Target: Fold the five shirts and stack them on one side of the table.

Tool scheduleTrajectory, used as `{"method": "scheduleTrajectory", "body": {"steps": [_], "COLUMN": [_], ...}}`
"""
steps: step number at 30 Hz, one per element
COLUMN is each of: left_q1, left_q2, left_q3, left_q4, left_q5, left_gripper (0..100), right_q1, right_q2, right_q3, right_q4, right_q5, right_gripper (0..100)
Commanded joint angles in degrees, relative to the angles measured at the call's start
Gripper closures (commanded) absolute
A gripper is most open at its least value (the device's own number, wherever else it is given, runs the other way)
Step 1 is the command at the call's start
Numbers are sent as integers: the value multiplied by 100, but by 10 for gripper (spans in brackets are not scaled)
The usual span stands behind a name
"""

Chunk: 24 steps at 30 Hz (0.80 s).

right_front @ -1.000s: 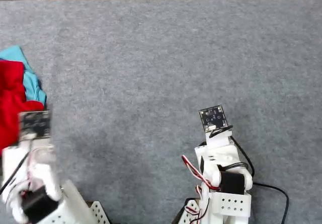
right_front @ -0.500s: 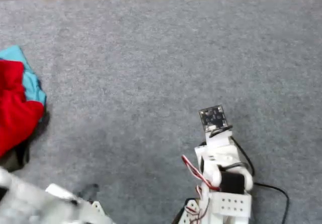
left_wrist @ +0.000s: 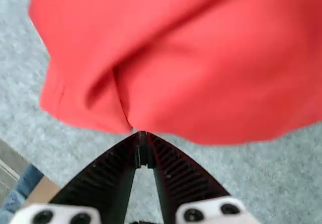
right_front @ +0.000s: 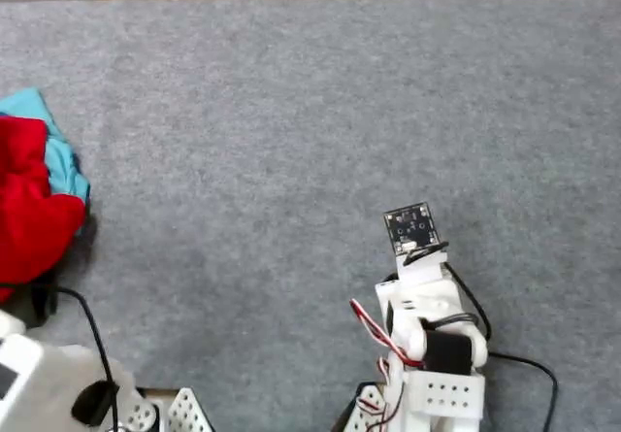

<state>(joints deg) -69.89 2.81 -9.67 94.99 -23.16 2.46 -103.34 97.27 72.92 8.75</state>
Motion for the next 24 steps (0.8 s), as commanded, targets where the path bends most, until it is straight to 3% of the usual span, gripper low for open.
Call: {"method": "scheduleTrajectory", "body": {"steps": [1, 6, 15, 21, 24], "left_q1": [-26, -273, -492, -404, -220], "left_q2": [295, 892, 2141, 2642, 2615], "left_q3": [-879, -1635, -2356, -2716, -2804], "left_q4": [-44, -343, -580, -607, -325], "left_q5": [18, 53, 18, 26, 53], "left_gripper": [932, 736, 776, 991, 981], "right_q1": [-66, -40, -40, -40, -40], "right_q2": [-145, -145, -145, -154, -154], "right_q3": [-22, -22, -22, -22, -22], "right_q4": [-53, -53, -53, -53, -53], "right_q5": [0, 0, 0, 0, 0], "right_gripper": [994, 994, 994, 994, 994]}}
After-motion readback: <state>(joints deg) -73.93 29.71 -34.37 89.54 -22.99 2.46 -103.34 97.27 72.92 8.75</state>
